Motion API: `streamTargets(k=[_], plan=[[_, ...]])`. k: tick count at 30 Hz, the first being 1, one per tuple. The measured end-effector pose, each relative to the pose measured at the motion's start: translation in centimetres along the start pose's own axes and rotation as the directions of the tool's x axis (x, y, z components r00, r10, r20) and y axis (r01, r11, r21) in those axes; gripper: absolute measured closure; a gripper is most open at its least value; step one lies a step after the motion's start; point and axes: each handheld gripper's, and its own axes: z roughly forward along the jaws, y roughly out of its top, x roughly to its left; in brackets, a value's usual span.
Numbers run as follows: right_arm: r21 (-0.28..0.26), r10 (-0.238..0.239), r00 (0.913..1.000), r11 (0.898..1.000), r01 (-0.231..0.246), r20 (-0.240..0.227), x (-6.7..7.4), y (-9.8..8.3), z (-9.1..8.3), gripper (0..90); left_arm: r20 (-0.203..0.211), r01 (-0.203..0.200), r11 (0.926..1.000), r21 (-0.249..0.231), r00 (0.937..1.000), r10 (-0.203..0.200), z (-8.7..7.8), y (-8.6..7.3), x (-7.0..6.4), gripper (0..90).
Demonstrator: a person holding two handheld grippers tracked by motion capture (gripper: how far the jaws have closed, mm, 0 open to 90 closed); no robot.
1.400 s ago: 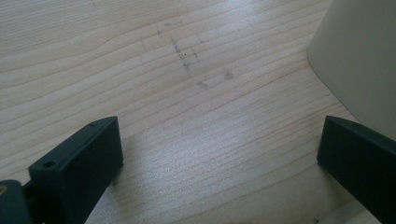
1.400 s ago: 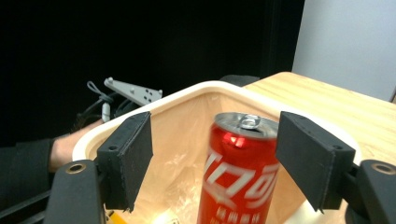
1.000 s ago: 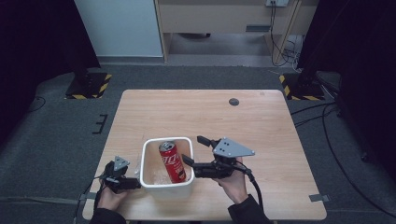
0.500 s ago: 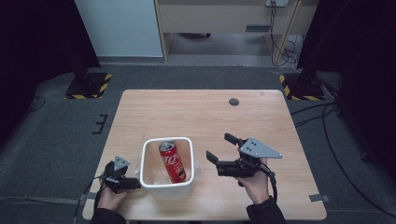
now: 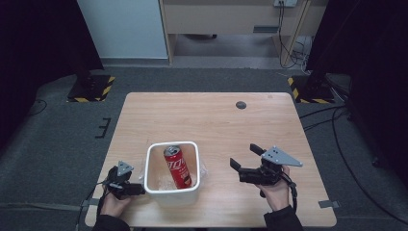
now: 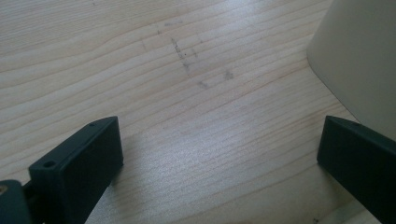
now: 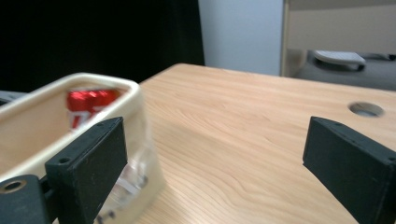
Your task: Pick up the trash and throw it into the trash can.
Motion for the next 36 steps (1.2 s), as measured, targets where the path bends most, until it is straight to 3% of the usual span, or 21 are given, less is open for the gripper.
streamTargets(k=[6,7,12,13,19,23,27,32,36], plan=[[0.052,0.025,0.9977,0.998,-0.028,0.063,-1.8,-1.6,-0.5,5.3,0.001,0.001,1.0,0.0,1.0,-0.001,0.0,0.0,0.0,0.0],[0.078,0.021,0.9954,0.997,-0.028,0.094,-2.6,-2.2,-0.6,5.0,0.001,0.001,1.0,0.0,1.0,-0.001,0.0,0.0,0.0,0.0],[0.13,0.022,0.9884,0.991,-0.042,0.15,-3.9,-3.3,-0.6,4.3,0.001,0.001,1.0,0.0,1.0,-0.001,0.0,0.0,0.0,0.0],[0.149,0.031,0.9846,0.987,-0.057,0.172,-4.7,-4.0,-0.6,4.3,0.001,0.001,1.0,0.0,1.0,-0.001,0.0,0.0,0.0,0.0],[0.223,0.024,0.9722,0.972,-0.078,0.233,-6.2,-5.6,-0.4,4.1,0.001,0.001,1.0,0.0,1.0,-0.001,0.0,0.0,0.0,0.0],[0.266,0.031,0.9573,0.958,-0.11,0.287,-7.7,-6.7,-0.6,3.7,0.0,0.0,1.0,0.0,1.0,0.0,0.0,0.0,0.0,0.0],[0.298,0.01,0.9477,0.948,-0.11,0.319,-8.4,-7.3,-0.6,3.5,0.0,0.0,1.0,0.0,1.0,0.0,0.0,0.0,0.0,0.0],[0.361,-0.043,0.9154,0.926,-0.115,0.4,-9.6,-8.3,-0.6,3.3,0.001,0.001,1.0,0.0,1.0,-0.001,0.0,0.0,0.0,0.0],[0.397,-0.053,0.9013,0.907,-0.136,0.43,-10.4,-9.2,-0.6,3.2,0.0,0.0,1.0,0.0,1.0,0.0,0.0,0.0,0.0,0.0]])
